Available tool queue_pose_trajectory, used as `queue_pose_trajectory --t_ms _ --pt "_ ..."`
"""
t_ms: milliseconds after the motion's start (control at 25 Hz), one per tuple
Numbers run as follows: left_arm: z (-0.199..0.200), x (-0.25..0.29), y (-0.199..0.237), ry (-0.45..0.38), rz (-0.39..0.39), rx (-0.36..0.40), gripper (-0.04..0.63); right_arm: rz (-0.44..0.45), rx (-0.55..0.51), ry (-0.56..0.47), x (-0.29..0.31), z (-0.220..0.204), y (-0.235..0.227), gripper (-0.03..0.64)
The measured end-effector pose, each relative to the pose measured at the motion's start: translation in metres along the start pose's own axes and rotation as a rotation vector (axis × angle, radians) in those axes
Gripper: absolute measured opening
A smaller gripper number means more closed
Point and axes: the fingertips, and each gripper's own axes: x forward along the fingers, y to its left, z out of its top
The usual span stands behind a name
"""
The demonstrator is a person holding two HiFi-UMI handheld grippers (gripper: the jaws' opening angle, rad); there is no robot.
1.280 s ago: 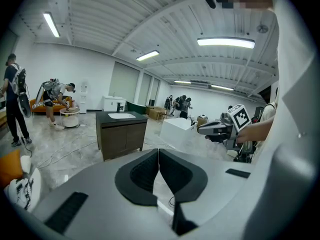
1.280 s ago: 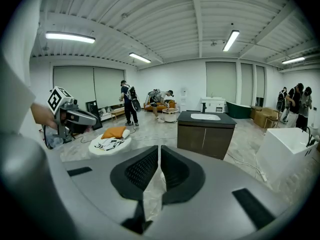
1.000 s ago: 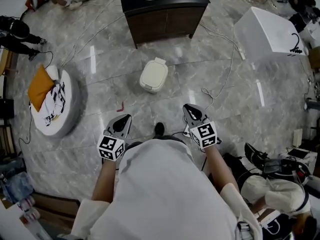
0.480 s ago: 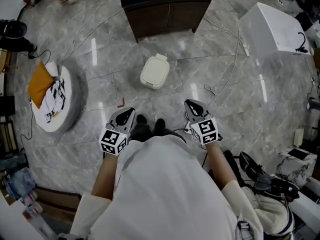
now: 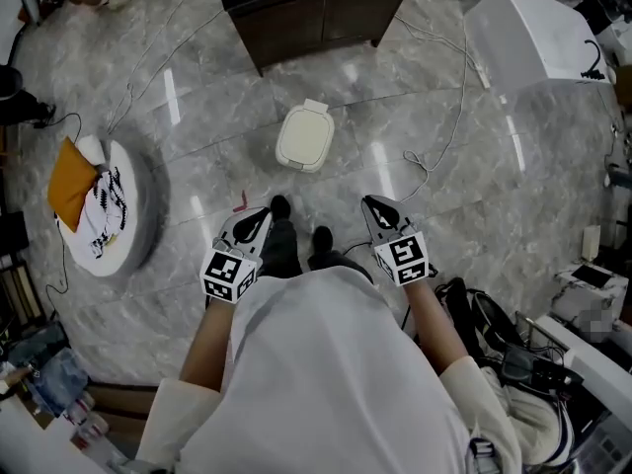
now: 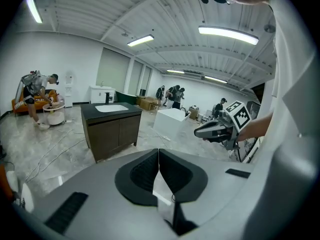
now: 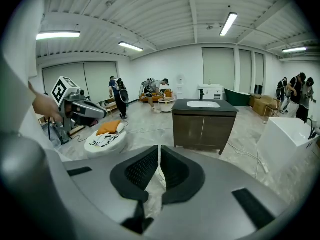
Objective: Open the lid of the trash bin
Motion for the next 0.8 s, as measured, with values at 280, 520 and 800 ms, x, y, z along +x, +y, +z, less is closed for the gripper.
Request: queue_pose_trajectory --t_ms 280,520,800 --pt "-0.009 0.024 0.035 0.064 -0.105 0.039 0.018 -0.048 0.038 0.039 0.025 0.010 0.008 0.037" --pt "-0.030 0.052 0.060 0.135 -0.182 0.057 0.018 -0.090 0.089 0.085 0.041 0.007 0.007 0.037" --pt "-0.067 0.096 0.082 0.213 -0.267 0.062 0.018 -0.138 0.159 0.147 0.067 -0.014 0.007 0.037"
